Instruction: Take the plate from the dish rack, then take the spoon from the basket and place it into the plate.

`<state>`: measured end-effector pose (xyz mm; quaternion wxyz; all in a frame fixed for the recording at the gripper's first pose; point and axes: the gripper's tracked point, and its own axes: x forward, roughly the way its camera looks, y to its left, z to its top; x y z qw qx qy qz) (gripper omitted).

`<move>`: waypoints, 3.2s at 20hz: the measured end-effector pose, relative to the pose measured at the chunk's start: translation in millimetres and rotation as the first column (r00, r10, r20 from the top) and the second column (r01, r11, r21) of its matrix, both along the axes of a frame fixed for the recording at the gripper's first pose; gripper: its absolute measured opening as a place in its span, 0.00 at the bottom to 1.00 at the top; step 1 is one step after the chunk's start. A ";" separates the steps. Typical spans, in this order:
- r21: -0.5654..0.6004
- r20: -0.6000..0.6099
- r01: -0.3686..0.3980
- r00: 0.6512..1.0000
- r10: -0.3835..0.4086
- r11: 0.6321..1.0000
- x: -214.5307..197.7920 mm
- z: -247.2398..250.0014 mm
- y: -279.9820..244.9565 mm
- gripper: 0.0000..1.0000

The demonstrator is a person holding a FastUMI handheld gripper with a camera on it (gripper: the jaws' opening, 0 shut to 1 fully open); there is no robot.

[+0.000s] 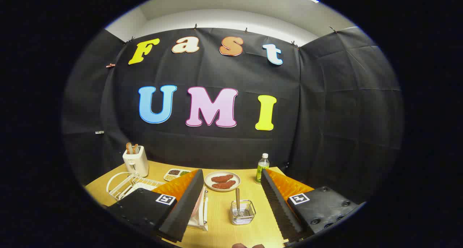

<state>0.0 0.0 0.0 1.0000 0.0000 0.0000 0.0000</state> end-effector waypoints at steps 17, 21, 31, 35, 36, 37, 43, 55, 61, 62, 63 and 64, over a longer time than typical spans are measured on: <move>-0.004 -0.027 0.009 1.000 -0.010 1.000 2.1 0.3 7.8 0.97; -0.036 -0.076 -0.009 0.997 0.007 0.999 7.2 -10.5 17.3 0.98; -0.110 -0.109 -0.048 0.993 0.036 0.993 55.8 -12.6 57.4 0.97; -0.171 -0.174 -0.045 0.985 0.015 0.984 84.7 -37.9 75.5 0.98; -0.181 -0.190 -0.038 0.982 0.003 0.983 91.7 -44.6 77.3 0.98; -0.190 -0.208 -0.028 0.978 -0.012 0.981 98.8 -51.9 79.1 0.97; -0.250 -0.373 -0.053 0.927 -0.046 0.967 129.0 -112.6 94.5 0.80; -0.163 -0.591 -0.017 0.802 -0.084 0.986 147.3 -174.8 89.5 0.41; -0.133 -0.616 0.025 0.781 -0.102 0.991 148.9 -177.4 94.8 0.29; -0.146 -0.609 0.022 0.786 -0.107 0.989 149.6 -177.1 96.5 0.28; -0.162 -0.590 0.018 0.799 -0.112 0.987 151.4 -173.0 98.4 0.28; -0.180 -0.568 0.016 0.815 -0.117 0.984 153.9 -167.8 99.9 0.27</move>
